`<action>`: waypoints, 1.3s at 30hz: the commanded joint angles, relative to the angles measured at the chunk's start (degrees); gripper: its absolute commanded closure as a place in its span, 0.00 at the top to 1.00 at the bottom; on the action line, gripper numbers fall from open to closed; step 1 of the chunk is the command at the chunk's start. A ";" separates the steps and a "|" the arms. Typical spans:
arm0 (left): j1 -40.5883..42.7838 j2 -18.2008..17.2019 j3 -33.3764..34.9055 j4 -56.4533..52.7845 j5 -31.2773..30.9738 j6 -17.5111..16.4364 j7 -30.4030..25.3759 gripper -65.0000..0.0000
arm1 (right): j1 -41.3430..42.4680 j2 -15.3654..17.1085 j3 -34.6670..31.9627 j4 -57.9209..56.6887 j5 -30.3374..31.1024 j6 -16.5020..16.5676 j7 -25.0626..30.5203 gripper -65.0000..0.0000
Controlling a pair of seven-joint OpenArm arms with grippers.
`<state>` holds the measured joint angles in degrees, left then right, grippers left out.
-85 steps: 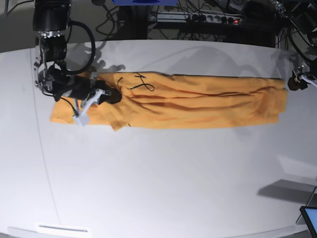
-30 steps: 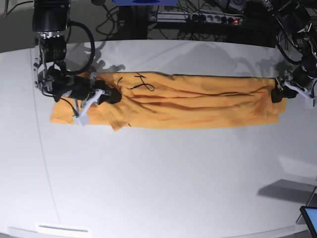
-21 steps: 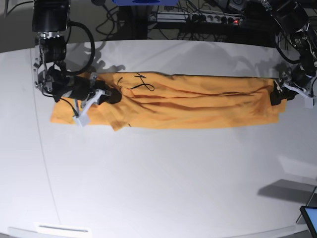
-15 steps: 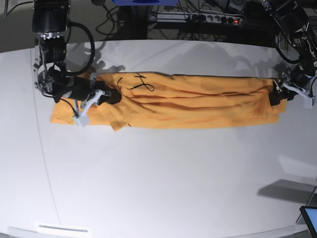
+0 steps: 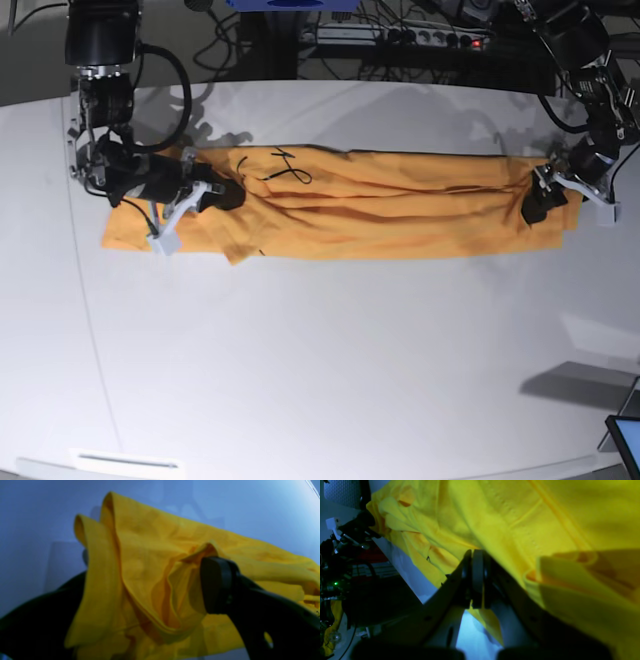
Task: Fold the T-shirt properly
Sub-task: 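Lower the left gripper onto the strip's other end and grasp it, then lift the held end with the left gripper and carry it toward the right gripper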
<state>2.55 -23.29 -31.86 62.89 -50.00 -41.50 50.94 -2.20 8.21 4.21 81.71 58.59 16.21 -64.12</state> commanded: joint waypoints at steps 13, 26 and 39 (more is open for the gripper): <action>1.10 0.48 2.27 -0.87 6.00 1.50 8.01 0.00 | 1.27 0.36 0.06 0.53 1.06 0.10 0.34 0.00; 1.98 -1.55 2.19 12.05 5.73 1.50 9.15 0.00 | 1.01 0.36 0.06 0.53 1.06 0.10 0.34 0.00; 2.33 0.48 2.71 37.63 5.91 1.50 13.72 0.00 | 0.92 0.36 0.06 0.44 1.06 0.10 0.34 0.00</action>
<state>5.76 -21.50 -28.82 99.18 -43.00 -39.72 66.48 -1.93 8.21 4.21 81.52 58.59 16.21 -64.12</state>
